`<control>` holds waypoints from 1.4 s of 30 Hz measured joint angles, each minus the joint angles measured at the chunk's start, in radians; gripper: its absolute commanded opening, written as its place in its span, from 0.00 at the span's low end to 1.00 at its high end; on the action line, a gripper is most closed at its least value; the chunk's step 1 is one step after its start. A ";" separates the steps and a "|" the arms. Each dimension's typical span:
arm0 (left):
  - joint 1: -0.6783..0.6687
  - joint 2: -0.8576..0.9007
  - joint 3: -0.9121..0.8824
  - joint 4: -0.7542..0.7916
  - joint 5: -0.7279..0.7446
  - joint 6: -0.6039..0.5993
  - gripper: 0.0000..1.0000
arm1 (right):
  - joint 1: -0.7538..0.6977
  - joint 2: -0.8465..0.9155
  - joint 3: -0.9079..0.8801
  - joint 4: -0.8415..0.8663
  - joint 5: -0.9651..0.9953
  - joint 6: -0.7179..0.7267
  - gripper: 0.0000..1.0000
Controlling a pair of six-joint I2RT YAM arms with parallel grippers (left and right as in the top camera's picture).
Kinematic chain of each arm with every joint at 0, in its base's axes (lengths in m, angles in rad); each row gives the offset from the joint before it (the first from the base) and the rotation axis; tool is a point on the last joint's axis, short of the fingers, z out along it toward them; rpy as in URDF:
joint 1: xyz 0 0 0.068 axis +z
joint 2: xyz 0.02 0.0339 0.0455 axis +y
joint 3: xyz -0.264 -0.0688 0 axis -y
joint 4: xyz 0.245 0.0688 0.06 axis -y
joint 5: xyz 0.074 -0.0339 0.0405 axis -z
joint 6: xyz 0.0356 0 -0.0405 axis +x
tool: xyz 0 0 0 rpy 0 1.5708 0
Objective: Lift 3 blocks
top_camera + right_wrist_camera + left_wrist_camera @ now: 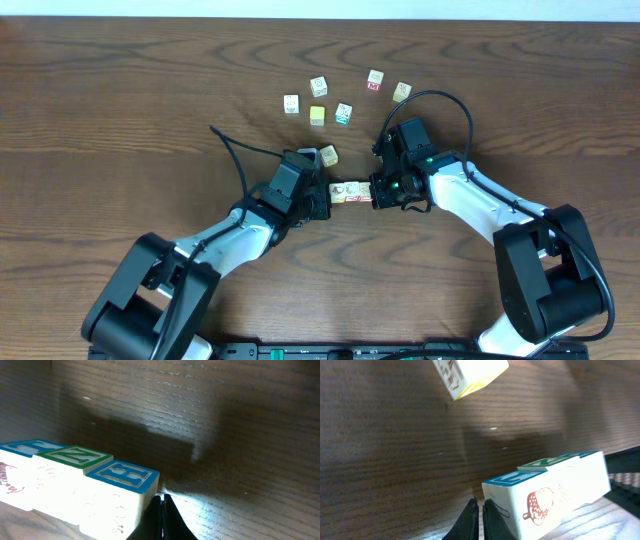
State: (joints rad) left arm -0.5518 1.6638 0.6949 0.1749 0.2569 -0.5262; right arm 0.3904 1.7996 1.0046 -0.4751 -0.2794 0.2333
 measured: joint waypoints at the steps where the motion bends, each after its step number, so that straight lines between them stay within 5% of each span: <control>1: 0.000 -0.007 0.000 -0.001 -0.001 0.000 0.07 | 0.000 0.000 0.000 0.000 0.001 0.000 0.01; 42: -0.003 -0.024 0.000 -0.007 0.007 -0.001 0.07 | 0.000 -0.002 0.061 -0.082 0.032 -0.061 0.01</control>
State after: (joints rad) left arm -0.5549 1.6394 0.6949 0.1677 0.2638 -0.5270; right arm 0.3904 1.7977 1.0653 -0.5571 -0.2474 0.1719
